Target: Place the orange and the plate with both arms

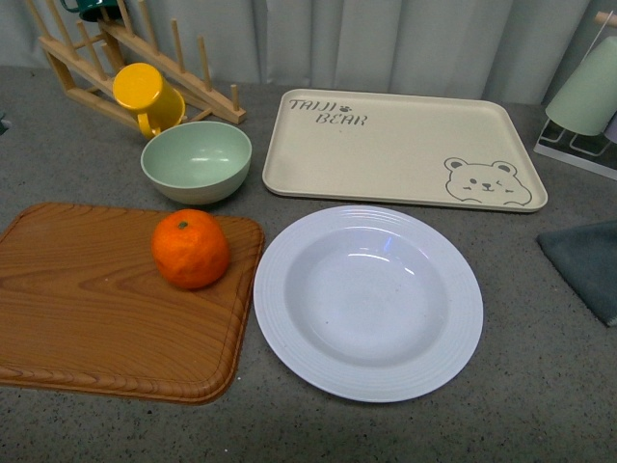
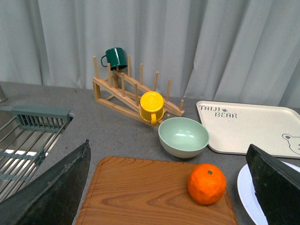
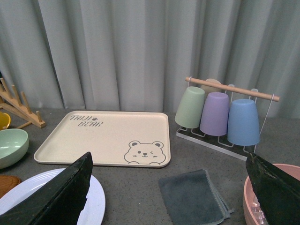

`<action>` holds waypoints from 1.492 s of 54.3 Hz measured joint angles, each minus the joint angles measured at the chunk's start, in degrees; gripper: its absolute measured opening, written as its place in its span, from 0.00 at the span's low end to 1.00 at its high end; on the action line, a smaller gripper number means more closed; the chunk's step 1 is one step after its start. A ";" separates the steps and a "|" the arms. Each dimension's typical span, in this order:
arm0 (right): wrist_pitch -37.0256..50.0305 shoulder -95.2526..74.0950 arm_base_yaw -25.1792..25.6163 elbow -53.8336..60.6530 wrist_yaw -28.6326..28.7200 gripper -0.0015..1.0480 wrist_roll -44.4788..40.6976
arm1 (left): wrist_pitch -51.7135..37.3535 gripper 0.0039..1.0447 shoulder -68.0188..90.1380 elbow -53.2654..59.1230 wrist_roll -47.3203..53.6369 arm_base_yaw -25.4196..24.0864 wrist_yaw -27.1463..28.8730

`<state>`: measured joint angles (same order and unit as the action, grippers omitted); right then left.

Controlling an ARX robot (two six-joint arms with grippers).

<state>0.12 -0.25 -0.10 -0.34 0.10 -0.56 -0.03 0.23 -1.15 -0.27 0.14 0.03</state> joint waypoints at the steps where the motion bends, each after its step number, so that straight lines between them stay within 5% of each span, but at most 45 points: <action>1: 0.00 0.00 0.00 0.00 0.00 0.91 0.00 | 0.00 0.94 0.00 0.00 0.00 0.00 0.00; 81: 0.00 0.00 0.00 0.00 0.00 0.91 0.00 | 0.00 0.94 0.00 0.00 0.00 0.00 0.00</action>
<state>0.12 -0.25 -0.10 -0.34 0.10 -0.56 -0.03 0.23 -1.15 -0.27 0.14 0.03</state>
